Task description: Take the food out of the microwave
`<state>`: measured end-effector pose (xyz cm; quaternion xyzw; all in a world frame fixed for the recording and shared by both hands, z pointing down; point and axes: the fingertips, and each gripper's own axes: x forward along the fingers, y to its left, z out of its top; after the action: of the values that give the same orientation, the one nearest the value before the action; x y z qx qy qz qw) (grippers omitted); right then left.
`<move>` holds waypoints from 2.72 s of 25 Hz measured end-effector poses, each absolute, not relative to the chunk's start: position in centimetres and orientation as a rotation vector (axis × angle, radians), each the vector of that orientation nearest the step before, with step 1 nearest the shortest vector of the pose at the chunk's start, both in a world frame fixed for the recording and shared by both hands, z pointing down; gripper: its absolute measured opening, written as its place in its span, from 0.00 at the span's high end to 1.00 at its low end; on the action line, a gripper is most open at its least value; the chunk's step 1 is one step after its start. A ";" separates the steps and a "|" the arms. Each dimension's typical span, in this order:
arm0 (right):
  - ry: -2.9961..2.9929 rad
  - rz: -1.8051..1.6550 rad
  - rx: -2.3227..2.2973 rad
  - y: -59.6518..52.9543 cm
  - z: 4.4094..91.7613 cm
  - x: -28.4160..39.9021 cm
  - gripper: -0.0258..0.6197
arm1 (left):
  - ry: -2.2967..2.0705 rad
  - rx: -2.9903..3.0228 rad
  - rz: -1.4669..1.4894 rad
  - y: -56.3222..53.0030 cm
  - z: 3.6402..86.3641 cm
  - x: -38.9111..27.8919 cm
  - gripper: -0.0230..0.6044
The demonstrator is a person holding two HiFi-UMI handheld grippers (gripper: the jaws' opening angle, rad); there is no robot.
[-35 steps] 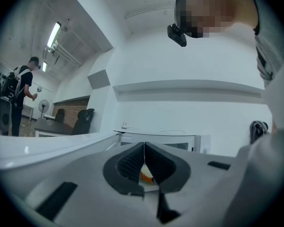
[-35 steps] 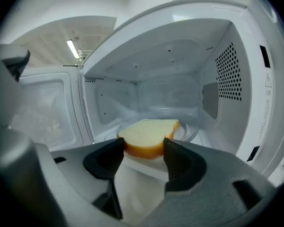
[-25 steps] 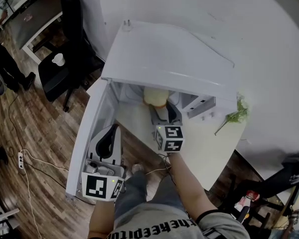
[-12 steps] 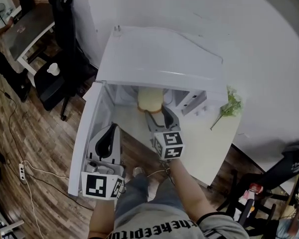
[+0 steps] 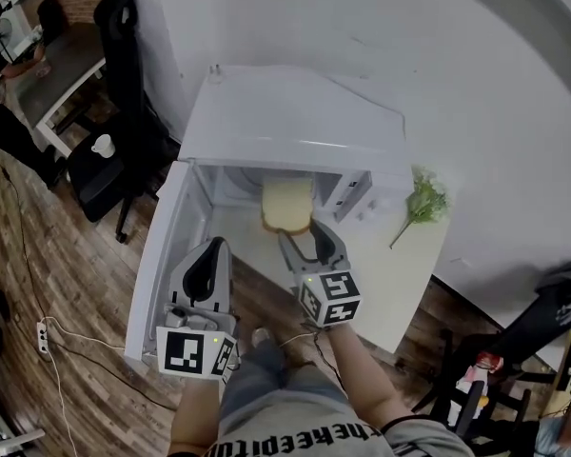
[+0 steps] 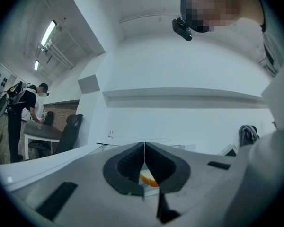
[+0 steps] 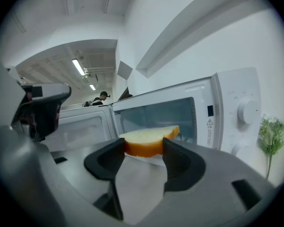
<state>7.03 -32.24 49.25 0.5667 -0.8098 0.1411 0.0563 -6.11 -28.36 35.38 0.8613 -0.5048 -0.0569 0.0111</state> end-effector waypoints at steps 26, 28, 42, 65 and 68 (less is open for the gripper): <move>-2.546 0.272 1.823 -18.2 38.3 13.8 0.56 | -1.555 2.752 -0.259 -17.6 29.5 -1.1 0.95; -2.545 0.259 1.840 -17.4 37.4 14.4 0.56 | -1.551 2.756 -0.257 -17.1 29.3 -0.8 0.95; -2.533 0.152 1.937 -12.1 33.3 18.4 0.56 | -1.570 2.768 -0.254 -13.1 28.0 0.3 0.95; -2.575 0.024 2.023 -6.2 29.3 22.4 0.56 | -1.612 2.790 -0.284 -8.2 26.1 1.9 0.95; -2.580 0.012 2.025 -5.7 29.0 22.5 0.56 | -1.616 2.792 -0.288 -7.8 26.0 2.0 0.95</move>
<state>22.47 -5.73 28.98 0.6160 -0.7847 0.0037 -0.0692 1.96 -7.78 26.00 0.8610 -0.4984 -0.0887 -0.0484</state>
